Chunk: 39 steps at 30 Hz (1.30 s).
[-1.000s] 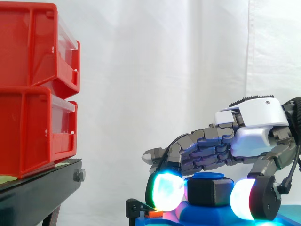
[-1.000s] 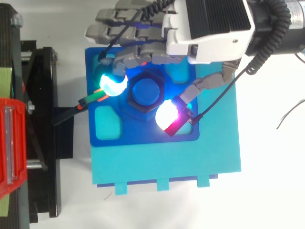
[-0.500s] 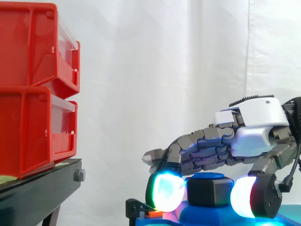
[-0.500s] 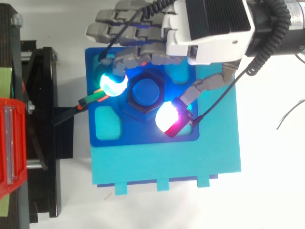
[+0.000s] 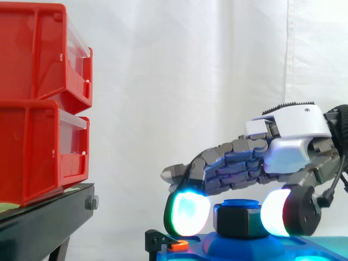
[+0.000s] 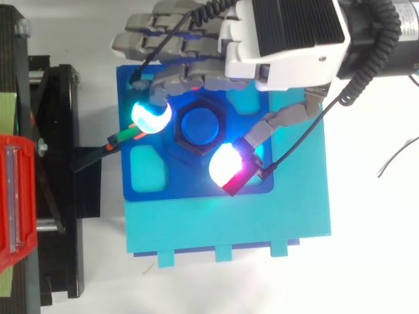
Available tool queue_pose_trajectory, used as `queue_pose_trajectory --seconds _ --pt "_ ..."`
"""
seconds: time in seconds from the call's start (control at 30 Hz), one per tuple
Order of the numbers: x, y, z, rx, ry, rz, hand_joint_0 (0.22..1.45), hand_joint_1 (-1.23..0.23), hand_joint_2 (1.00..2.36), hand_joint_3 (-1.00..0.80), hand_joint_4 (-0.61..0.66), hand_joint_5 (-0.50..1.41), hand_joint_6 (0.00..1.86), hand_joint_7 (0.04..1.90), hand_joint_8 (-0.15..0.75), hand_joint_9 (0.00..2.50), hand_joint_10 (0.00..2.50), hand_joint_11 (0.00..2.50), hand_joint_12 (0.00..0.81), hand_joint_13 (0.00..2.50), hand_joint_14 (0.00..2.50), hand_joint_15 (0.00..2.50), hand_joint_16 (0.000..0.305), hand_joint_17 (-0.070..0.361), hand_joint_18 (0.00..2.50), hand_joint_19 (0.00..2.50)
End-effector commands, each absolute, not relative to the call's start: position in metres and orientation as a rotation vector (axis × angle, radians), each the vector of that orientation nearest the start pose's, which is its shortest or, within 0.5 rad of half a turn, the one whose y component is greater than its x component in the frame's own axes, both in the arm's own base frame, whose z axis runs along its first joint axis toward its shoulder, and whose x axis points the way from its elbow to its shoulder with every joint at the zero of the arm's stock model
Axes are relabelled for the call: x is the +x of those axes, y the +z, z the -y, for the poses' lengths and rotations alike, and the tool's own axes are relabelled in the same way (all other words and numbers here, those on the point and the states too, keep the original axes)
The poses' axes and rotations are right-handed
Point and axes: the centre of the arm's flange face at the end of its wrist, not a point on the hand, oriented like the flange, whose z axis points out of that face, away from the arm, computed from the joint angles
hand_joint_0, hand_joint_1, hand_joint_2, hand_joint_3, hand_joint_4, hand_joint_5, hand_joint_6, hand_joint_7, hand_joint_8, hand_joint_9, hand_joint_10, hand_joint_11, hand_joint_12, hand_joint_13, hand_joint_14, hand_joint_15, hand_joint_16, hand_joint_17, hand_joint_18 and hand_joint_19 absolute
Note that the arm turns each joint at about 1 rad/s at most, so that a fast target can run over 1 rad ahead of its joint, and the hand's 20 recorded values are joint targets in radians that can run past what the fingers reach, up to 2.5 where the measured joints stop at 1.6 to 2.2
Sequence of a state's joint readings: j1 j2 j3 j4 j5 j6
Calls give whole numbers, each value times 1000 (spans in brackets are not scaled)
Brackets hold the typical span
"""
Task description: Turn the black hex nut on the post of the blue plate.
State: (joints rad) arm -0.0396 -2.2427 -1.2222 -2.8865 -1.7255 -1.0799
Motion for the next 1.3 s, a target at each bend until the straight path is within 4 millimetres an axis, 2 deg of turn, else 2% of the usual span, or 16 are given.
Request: queue_pose_trajectory --seconds 0.0,0.13,0.43,0.6,0.63,0.77,0.87,0.9,1.0,1.03,1.1,1.23,1.27 --pt "725 278 149 318 474 -1639 371 -704 1000 -500 128 -299 502 772 167 0 0 0 330 0 0 0 50 112 0 0" --pt "727 293 150 316 475 -1658 369 -697 1000 -500 128 -299 502 767 165 0 0 0 331 0 0 0 50 113 0 0" --pt "726 307 154 297 478 -1682 369 -668 1000 -500 129 -299 502 766 169 0 0 0 334 0 0 0 50 114 0 0" --pt "712 334 157 276 453 -1697 365 -619 1000 -500 133 -299 502 764 172 0 0 0 339 0 0 0 51 115 0 0" --pt "705 350 157 270 449 -1690 367 -608 1000 -500 132 -298 502 763 174 0 0 0 338 0 0 0 51 115 0 0" --pt "693 379 153 265 442 -1686 370 -564 1000 -500 130 -298 502 760 174 0 0 0 338 0 0 0 51 114 0 0" --pt "685 391 153 275 421 -1689 374 -554 1000 -500 137 -293 502 753 179 0 0 0 340 0 0 0 51 115 0 0" --pt "673 403 153 294 389 -1688 376 -547 1000 -500 137 -292 502 753 177 0 0 0 339 0 0 0 51 115 0 0" --pt "655 411 150 308 367 -1691 379 -531 1000 -500 137 -292 502 749 176 0 0 0 338 0 0 0 51 114 0 0" --pt "639 415 146 316 344 -1683 381 -525 1000 -500 137 -291 502 747 176 0 0 0 337 0 0 0 51 114 0 0" --pt "624 420 143 332 319 -1655 387 -513 1000 -500 134 -290 502 749 173 0 0 0 335 0 0 0 50 112 0 0" --pt "587 417 137 400 266 -1594 390 -509 1000 -500 133 -290 502 749 174 0 0 0 333 0 0 0 50 112 0 0" --pt "575 416 119 435 272 -1554 391 -510 1000 -500 133 -290 502 744 173 0 0 0 333 0 0 0 49 111 0 0"
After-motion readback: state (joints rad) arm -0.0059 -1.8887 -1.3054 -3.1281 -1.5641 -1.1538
